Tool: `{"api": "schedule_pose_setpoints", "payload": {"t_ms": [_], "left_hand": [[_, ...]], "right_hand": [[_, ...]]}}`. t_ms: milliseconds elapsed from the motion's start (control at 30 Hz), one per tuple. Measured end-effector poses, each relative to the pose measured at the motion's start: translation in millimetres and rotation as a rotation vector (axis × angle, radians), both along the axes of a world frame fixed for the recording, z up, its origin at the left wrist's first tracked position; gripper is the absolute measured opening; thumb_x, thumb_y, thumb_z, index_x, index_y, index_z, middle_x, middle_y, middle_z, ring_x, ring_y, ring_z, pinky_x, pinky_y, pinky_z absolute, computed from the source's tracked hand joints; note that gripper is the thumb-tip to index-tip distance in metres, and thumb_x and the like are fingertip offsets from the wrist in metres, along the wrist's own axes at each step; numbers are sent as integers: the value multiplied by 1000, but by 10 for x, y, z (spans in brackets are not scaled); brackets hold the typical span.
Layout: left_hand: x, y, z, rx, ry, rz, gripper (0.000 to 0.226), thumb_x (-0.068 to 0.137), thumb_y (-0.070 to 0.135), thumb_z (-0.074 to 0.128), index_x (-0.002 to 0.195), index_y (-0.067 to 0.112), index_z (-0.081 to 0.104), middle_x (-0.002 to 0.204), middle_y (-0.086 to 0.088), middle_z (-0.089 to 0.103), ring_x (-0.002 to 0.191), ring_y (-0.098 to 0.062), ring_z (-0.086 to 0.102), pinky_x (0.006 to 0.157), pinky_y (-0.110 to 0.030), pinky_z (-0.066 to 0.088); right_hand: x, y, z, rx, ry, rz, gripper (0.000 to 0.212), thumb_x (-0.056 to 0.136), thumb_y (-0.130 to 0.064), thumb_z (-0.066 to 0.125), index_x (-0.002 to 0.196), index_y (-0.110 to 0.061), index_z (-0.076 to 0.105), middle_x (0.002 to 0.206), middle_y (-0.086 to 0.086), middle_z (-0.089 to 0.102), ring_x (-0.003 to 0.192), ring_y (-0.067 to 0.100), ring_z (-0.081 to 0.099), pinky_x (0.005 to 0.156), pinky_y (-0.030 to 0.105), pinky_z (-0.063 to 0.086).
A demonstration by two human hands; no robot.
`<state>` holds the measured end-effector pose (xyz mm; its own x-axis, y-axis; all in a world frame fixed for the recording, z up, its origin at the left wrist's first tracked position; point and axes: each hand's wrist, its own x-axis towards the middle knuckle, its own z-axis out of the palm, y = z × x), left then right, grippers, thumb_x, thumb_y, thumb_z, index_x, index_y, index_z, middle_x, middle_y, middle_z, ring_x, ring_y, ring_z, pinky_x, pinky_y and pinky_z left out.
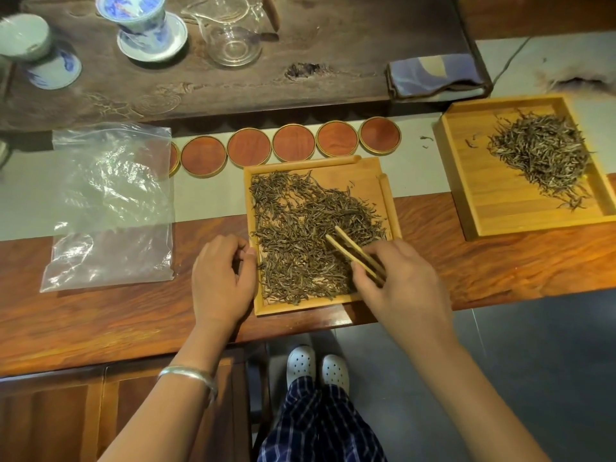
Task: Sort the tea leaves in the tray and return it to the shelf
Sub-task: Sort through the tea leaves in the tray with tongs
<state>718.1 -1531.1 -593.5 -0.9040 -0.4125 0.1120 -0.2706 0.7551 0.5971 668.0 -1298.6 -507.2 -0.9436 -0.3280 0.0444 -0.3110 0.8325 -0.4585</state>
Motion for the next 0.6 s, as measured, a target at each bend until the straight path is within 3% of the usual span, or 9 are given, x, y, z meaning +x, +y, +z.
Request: {"api": "schedule_pose_setpoints", "payload": {"t_ms": [167, 600], "left_hand": [[-5, -4, 0, 14, 1, 0, 19, 88, 32, 47, 77, 17, 51, 71, 5, 46, 69, -15, 40, 61, -31, 26], [-5, -6, 22, 29, -10, -10, 18, 88, 33, 45, 75, 21, 47, 72, 6, 45, 70, -15, 39, 63, -31, 27]], "right_hand": [[-299, -192, -54, 84, -31, 21, 21, 92, -31, 55, 103, -14, 61, 95, 3, 60, 81, 24, 59, 59, 33, 48], [-547, -180, -101, 77, -2, -70, 20, 91, -30, 57, 100, -12, 61, 91, 5, 60, 74, 24, 57, 56, 27, 37]]}}
